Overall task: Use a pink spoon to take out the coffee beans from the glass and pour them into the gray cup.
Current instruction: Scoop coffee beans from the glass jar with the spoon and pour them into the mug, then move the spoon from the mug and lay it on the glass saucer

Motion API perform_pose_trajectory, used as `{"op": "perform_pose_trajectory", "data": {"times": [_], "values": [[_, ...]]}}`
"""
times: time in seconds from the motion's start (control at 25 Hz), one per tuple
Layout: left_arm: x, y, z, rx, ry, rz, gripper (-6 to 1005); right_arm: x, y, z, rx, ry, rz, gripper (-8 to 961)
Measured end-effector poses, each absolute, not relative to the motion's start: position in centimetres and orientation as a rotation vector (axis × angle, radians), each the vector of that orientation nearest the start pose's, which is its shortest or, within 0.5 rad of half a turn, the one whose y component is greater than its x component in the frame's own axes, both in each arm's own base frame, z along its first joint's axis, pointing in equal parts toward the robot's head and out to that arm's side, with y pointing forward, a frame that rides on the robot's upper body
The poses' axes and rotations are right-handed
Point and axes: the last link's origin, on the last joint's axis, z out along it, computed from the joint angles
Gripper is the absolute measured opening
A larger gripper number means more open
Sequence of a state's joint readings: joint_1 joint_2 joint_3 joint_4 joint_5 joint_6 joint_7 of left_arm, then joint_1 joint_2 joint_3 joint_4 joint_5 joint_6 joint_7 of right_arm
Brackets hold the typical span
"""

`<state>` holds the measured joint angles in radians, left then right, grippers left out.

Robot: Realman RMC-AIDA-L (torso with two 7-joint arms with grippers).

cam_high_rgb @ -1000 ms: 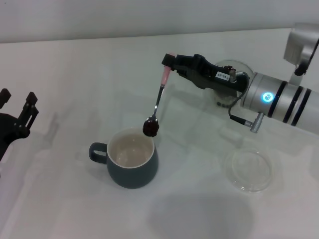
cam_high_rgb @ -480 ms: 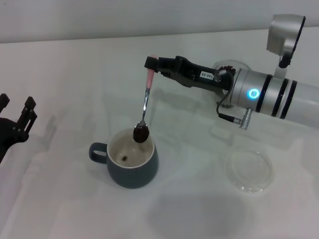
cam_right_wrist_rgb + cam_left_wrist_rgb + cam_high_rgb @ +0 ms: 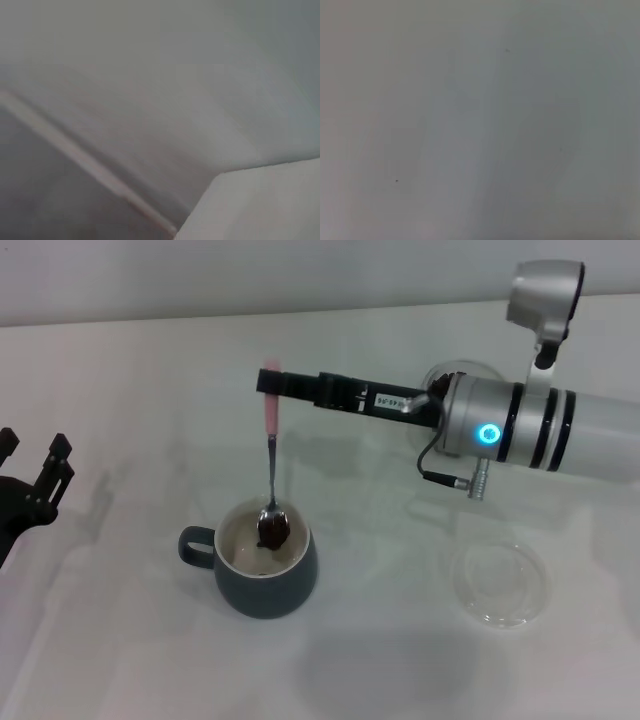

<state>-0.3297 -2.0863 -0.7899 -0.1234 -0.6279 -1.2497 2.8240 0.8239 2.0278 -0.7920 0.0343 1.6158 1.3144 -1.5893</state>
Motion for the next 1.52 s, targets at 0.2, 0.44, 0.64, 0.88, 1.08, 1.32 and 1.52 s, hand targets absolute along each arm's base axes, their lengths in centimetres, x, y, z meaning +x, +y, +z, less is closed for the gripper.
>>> {"op": "perform_pose_trajectory", "data": {"times": [0.2, 0.44, 0.64, 0.88, 1.08, 1.32, 1.52], "values": [[-33.6, 28.2, -4.2, -1.798, -0.613, -0.765, 621, 19.2, 36.4, -7.7, -2.581, 1.198, 1.092, 141], [-33.6, 28.1, -4.3, -1.799, -0.616, -0.767, 621, 18.2, 36.3, -7.5, -2.664, 0.945, 1.108, 141], [-33.7, 27.9, -4.4, -1.795, -0.624, -0.769, 621, 18.3, 36.2, -7.0, -2.646, 0.928, 1.152, 141], [-33.7, 27.9, -4.6, -1.792, -0.640, -0.765, 620, 18.9, 35.9, -4.9, -2.576, 1.143, 1.297, 141], [-33.7, 28.1, -4.5, -1.791, -0.642, -0.760, 620, 20.6, 35.9, -1.9, -2.491, 1.172, 1.369, 141], [-33.6, 28.3, -4.4, -1.791, -0.636, -0.762, 620, 24.0, 35.2, 0.4, -2.397, 1.162, 1.302, 141], [-33.6, 28.5, -4.2, -1.781, -0.635, -0.763, 621, 27.7, 33.7, 2.7, -2.307, 1.180, 1.237, 141]]}}
